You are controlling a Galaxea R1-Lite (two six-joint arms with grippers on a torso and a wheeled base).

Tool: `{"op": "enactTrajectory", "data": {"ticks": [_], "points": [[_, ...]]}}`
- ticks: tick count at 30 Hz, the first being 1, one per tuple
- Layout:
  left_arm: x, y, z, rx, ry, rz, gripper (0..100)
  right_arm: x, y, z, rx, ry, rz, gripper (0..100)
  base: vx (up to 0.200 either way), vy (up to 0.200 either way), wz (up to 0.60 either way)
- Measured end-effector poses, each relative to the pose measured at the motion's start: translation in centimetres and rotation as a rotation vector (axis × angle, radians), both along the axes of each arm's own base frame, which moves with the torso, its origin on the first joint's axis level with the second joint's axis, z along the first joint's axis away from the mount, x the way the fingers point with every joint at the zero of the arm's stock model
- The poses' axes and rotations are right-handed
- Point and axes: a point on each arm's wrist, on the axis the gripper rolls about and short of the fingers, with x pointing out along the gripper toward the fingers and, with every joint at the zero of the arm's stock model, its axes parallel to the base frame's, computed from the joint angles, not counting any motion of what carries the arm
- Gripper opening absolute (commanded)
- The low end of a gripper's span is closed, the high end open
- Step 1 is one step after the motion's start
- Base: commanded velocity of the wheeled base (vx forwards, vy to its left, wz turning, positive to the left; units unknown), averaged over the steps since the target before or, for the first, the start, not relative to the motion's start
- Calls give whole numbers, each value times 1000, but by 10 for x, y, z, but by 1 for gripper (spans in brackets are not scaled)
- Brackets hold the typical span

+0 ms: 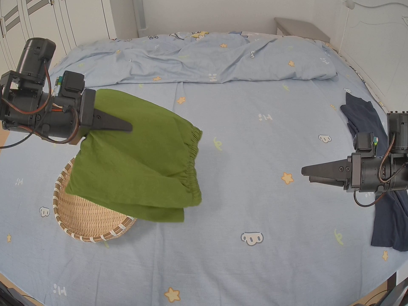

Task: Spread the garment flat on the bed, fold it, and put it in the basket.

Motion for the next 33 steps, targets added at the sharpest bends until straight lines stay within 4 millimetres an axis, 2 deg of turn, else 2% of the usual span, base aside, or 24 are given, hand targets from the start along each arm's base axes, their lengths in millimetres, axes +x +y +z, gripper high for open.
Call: {"op": "enactTrajectory", "data": {"ticks": [11,17,20,26,33], "points": [[15,57,12,-37,-114,214,0,-1,-1,1,1,-5,-2,100,0,0,0],[16,68,5,-53,-66,266,0,-3,-1,3,3,-12,-3,100,0,0,0],[17,72,-5,-50,-30,282,0,-3,-1,3,4,-15,-2,100,0,0,0],[15,85,-39,-49,101,336,0,-6,0,4,4,-16,8,100,0,0,0],[23,116,-73,-50,228,448,0,-9,3,4,3,-13,22,100,0,0,0]]}}
